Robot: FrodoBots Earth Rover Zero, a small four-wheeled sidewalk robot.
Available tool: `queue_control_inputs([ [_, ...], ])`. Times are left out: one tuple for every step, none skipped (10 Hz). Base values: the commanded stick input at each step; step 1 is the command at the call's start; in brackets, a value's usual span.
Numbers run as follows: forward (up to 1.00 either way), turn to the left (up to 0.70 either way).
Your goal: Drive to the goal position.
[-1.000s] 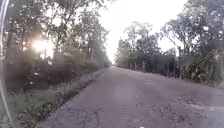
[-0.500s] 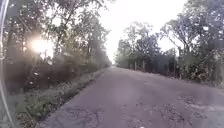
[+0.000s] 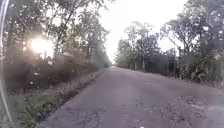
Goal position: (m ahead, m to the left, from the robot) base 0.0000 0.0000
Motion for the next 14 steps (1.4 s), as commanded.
queue_control_inputs([
  [0.1, 0.01],
  [0.1, 0.01],
  [0.1, 0.01],
  [0.1, 0.01],
  [0.1, 0.01],
  [0.1, 0.01],
  [0.1, 0.01],
  [0.1, 0.01],
  [0.1, 0.01],
  [0.1, 0.01],
  [0.1, 0.01],
  [0.1, 0.01],
  [0.1, 0.01],
  [0.1, 0.01],
])
